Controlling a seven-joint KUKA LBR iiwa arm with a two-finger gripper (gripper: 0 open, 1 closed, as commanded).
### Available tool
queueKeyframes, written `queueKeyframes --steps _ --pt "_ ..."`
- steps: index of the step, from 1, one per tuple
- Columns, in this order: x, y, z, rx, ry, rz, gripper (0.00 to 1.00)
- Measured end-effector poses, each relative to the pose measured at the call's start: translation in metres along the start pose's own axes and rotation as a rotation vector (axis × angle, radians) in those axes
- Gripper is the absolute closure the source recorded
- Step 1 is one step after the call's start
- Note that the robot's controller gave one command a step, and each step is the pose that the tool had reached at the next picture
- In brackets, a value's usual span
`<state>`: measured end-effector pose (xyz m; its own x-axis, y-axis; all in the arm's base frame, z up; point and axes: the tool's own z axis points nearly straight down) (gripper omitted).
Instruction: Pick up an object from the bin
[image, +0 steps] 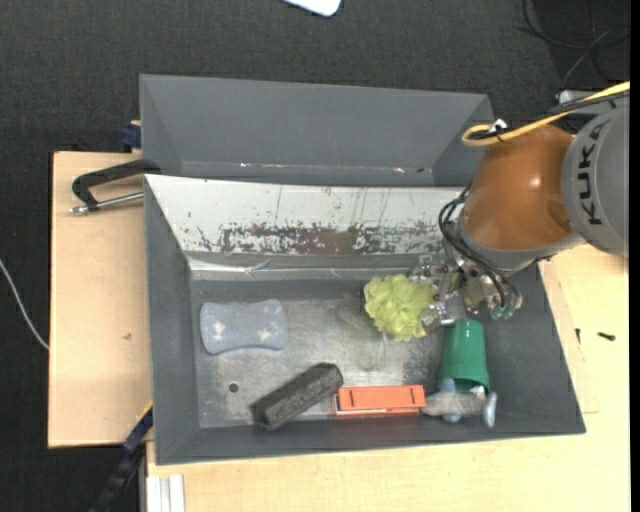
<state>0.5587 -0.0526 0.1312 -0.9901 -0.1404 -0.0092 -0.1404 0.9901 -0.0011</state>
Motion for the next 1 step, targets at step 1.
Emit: queueKeyframes --steps 1 --pt "0.0002 0.0003 -0.0055 -0.001 0.002 0.0 1.0"
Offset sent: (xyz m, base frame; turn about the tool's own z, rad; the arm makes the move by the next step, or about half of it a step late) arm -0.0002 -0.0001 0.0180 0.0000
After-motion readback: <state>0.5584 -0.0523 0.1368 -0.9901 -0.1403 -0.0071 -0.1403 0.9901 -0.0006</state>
